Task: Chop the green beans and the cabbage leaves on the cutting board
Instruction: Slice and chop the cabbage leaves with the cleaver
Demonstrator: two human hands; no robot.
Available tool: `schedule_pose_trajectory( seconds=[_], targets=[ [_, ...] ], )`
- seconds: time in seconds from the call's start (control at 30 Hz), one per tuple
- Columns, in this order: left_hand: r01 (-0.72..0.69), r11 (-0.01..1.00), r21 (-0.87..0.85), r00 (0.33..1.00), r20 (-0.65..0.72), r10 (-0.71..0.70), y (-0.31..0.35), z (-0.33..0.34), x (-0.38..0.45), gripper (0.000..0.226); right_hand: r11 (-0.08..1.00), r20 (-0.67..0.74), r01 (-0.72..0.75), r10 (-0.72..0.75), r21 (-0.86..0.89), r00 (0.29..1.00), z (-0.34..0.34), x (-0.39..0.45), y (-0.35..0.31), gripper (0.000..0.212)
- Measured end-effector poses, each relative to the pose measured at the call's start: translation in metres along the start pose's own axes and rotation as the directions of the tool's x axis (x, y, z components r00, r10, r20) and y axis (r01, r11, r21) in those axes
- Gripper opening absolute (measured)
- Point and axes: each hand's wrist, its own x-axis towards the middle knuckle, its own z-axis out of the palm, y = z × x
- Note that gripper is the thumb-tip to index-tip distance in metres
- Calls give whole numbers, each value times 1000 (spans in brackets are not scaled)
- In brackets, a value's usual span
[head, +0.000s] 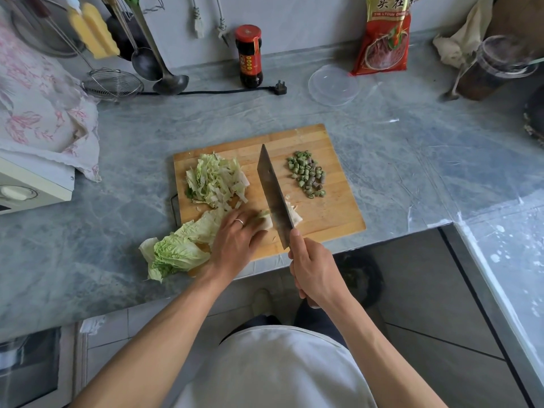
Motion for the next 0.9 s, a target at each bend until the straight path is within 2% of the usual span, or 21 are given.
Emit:
schedule_pose_trajectory(
  seconds=[0.13,0.3,0.37,0.53,0.7,0.9],
  targets=[
    [73,995,-71,997,34,-71,3,-6,4,30,999,18,14,-14,-35,1000,3,-8,-9,61],
    [178,973,-150,983,-27,-184,14,-11,8,15,998,-1,-12,12,-65,1000,11,-11,-10,66],
    [208,967,-150,976,-30,-215,17,-11,7,17,998,-7,-16,16,-66,1000,13,-12,-9,66],
    [209,970,-125,978,3,-210,15,-8,5,13,995,-39,11,-15,-101,999,22,-15,-12,59],
    [229,955,-189,973,26,-228,18,-10,7,12,997,-44,33,-36,-64,998,26,-17,-14,58],
    [242,932,-271,964,-45,-264,24,-16,8,12,997,-40,42,-45,-70,998,27,-14,-16,56]
  ],
)
